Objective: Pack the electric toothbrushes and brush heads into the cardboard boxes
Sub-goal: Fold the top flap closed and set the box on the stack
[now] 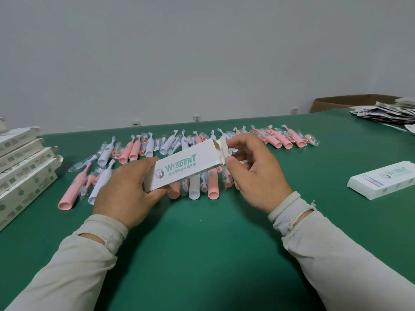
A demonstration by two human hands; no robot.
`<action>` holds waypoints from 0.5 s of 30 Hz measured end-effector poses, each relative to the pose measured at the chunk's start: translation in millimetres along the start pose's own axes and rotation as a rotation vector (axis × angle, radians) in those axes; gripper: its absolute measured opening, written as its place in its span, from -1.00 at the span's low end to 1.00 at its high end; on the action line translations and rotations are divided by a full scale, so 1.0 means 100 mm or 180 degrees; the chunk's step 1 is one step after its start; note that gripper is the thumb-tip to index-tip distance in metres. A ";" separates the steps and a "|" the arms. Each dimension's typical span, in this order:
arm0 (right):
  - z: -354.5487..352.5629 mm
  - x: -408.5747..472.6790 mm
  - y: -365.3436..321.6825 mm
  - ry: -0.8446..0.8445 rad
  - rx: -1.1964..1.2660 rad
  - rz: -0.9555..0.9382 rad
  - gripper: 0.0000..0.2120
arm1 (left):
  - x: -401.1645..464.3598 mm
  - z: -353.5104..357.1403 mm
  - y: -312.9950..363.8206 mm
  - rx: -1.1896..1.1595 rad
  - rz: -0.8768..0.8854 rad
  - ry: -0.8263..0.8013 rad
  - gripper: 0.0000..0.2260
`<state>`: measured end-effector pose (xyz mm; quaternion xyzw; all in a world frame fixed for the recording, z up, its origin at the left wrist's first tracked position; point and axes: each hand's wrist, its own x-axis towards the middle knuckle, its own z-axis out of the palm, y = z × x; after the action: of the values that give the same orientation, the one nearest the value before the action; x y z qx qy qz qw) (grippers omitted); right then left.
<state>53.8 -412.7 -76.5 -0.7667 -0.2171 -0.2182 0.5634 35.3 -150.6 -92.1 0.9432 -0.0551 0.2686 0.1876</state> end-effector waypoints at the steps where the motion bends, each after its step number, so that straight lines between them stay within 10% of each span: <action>1: 0.01 0.01 0.00 0.0095 0.0234 0.0103 -0.76 | 0.00 0.00 0.00 0.0025 0.0010 0.0037 -0.48; 15: 0.04 0.04 0.05 0.0302 0.0395 0.0572 -0.93 | -0.02 -0.04 0.07 0.0198 0.0048 0.0079 -0.47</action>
<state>59.7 -410.2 -78.8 -0.7356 -0.1337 -0.1891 0.6367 29.9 -155.6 -87.5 0.9447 -0.0516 0.2832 0.1569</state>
